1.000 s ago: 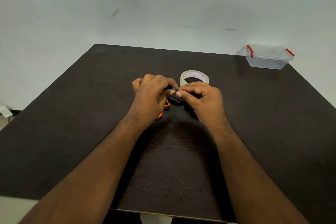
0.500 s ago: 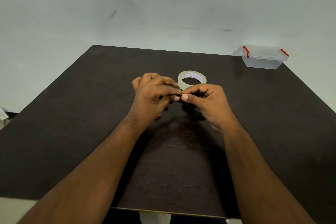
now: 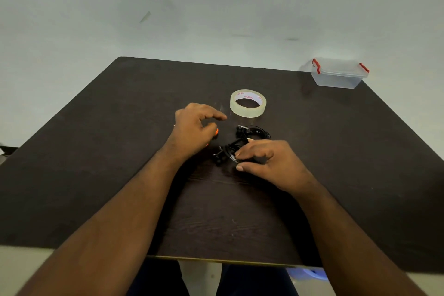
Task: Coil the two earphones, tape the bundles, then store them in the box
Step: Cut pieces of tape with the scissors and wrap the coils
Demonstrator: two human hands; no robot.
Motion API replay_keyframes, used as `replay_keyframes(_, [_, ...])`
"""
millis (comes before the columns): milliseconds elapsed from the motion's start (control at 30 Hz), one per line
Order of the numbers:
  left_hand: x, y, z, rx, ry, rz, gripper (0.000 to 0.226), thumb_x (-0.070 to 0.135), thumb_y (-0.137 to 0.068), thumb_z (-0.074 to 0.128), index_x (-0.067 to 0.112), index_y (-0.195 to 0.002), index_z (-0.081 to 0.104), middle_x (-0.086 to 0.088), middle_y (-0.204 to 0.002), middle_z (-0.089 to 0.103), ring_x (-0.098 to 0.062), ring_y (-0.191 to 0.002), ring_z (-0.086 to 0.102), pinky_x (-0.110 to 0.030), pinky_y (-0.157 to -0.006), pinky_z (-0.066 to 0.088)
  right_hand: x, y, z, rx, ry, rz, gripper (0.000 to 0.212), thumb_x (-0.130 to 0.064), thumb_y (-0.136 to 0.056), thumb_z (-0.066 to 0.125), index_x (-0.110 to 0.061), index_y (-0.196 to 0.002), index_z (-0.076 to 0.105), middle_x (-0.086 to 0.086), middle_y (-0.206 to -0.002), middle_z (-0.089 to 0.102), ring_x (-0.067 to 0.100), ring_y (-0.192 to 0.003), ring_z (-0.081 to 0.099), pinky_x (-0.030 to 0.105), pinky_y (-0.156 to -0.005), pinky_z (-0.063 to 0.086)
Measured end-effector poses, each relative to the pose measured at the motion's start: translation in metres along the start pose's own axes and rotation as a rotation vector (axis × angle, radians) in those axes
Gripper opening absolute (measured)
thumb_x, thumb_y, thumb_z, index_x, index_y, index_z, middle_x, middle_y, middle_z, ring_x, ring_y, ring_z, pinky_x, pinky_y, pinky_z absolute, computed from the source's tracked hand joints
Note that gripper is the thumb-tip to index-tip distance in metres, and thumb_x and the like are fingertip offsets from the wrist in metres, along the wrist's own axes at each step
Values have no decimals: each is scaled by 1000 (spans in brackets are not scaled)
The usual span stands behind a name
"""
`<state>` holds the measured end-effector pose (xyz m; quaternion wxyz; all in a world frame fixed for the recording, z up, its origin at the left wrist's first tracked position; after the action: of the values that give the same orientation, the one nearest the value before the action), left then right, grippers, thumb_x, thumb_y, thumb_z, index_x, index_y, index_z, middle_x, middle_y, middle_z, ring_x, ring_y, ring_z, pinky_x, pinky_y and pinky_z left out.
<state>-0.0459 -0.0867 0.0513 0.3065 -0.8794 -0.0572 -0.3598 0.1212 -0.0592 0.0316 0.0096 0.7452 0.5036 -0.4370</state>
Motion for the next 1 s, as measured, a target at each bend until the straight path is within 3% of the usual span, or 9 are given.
replay_keyframes(67, [-9, -2, -8, 50, 10, -59, 40, 11, -66, 48, 24, -89, 78, 19, -87, 66, 20, -93, 51, -27, -92, 47, 2, 1, -5, 38, -23, 16, 12, -10, -71, 83, -7, -81, 77, -6, -85, 73, 3, -84, 69, 20, -86, 52])
replay_keyframes(233, [-38, -9, -21, 73, 0, -168, 38, 4, -74, 49, 24, -89, 77, 12, -94, 71, -2, -94, 64, -34, -93, 51, 17, -1, -20, 203, -162, 132, 4, -17, -78, 76, -18, -75, 76, -9, -80, 74, 6, -76, 70, 20, -71, 52])
replay_keyframes(400, [-49, -10, -18, 105, 23, -211, 32, 2, -81, 54, 24, -87, 76, 9, -95, 71, -1, -92, 63, -14, -81, 50, 34, -17, -39, 337, -189, 216, 11, -21, -80, 76, -28, -72, 75, -10, -72, 72, 3, -67, 66, 17, -63, 49])
replay_keyframes(533, [-41, -9, -7, 94, -18, -167, 25, 7, -83, 59, 23, -90, 77, 10, -96, 71, -5, -99, 63, -38, -94, 50, 53, -42, -61, 391, -96, 245, 3, -22, -80, 76, -25, -80, 76, -14, -76, 72, 1, -72, 66, 17, -68, 50])
replay_keyframes(633, [-44, -12, -11, 169, -66, -189, 18, 19, -83, 64, 27, -95, 75, 10, -102, 72, -9, -105, 60, -46, -98, 44, 73, -65, -60, 326, 4, 301, 7, -21, -81, 75, -24, -87, 76, -9, -86, 73, 6, -82, 66, 23, -78, 52])
replay_keyframes(733, [-58, -15, -13, 197, -85, -273, 22, 26, -84, 67, 30, -105, 71, 10, -112, 68, -15, -111, 56, -51, -100, 40, 82, -90, -49, 232, 124, 317, 12, -25, -81, 74, -25, -93, 76, -9, -96, 72, -1, -89, 62, 21, -85, 49])
replay_keyframes(800, [-65, -19, -10, 175, -68, -305, 28, 28, -84, 67, 32, -112, 68, 9, -118, 65, -16, -115, 54, -52, -101, 39, 89, -106, -35, 107, 308, 337, 24, -32, -81, 71, -27, -105, 73, -7, -112, 71, 8, -104, 62, 29, -94, 47])
replay_keyframes(900, [-68, -24, -1, 98, -128, -277, 34, 33, -85, 66, 37, -119, 64, 11, -125, 59, -16, -122, 49, -46, -105, 34, 103, -114, -17, -49, 514, 426, 31, -35, -84, 66, -31, -114, 68, -8, -122, 66, 19, -119, 55, 45, -104, 39])
replay_keyframes(1000, [-68, -28, 8, 21, -166, -242, 42, 39, -86, 65, 44, -127, 56, 12, -134, 49, -17, -128, 39, -38, -97, 24, 102, -117, -14, -27, 541, 388, 29, -28, -85, 66, -30, -113, 69, -6, -119, 68, 21, -117, 57, 43, -100, 43])
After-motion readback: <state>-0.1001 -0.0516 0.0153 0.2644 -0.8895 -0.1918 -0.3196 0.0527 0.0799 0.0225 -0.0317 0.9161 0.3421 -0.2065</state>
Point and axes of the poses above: each hand's wrist, its own y-axis away from the middle knuckle, its own z-axis out of the palm, x = y × z, the point moved 9 cm from there along -y, towards the middle knuckle
